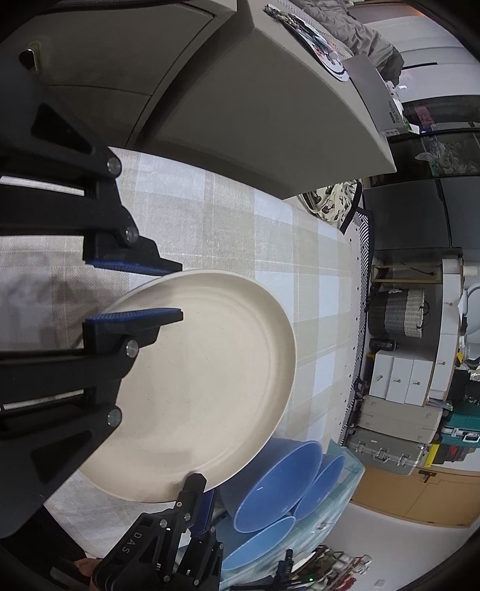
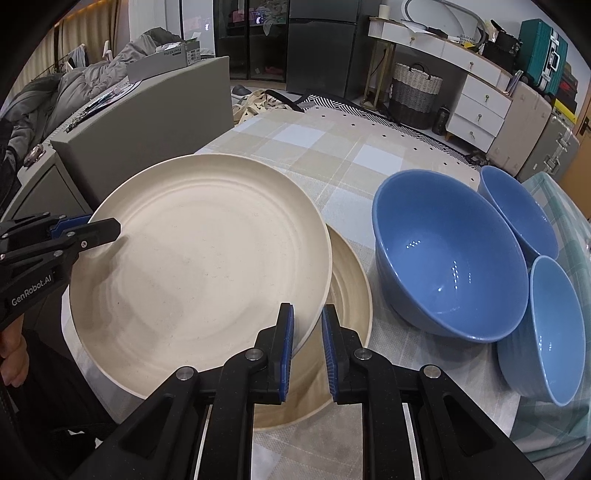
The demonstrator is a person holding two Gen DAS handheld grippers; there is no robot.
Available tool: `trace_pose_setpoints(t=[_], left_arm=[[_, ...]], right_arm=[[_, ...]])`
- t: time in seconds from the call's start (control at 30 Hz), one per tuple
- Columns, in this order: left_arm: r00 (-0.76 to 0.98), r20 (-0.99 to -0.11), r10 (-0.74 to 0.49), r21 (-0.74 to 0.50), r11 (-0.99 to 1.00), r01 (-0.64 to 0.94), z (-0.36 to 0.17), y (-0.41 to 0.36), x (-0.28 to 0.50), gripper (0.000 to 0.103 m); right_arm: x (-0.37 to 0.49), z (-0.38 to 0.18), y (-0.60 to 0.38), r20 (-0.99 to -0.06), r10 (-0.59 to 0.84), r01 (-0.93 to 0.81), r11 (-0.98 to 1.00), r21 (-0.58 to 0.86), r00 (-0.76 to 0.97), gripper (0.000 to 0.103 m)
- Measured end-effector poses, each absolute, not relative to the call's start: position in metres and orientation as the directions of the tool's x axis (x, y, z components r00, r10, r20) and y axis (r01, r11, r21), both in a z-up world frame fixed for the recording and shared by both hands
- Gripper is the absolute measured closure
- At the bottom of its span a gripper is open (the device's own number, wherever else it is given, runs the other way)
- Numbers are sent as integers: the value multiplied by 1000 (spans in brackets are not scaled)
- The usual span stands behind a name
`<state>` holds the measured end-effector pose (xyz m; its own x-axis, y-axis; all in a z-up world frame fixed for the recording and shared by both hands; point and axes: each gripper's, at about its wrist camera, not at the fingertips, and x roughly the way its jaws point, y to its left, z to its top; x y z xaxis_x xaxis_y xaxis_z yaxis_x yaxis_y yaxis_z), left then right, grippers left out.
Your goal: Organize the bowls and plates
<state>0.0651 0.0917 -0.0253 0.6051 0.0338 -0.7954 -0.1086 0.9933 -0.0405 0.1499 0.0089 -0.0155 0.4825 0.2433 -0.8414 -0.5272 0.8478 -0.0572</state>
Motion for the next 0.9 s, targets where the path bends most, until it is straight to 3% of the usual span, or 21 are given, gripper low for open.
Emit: trace_pose_setpoints(t=[0.9], left_arm=[[511,-851,117,115,993,-36,-60,42,91,83]], right_arm=[[152,-60,-7,-848,96,-503,837,-215,521,86]])
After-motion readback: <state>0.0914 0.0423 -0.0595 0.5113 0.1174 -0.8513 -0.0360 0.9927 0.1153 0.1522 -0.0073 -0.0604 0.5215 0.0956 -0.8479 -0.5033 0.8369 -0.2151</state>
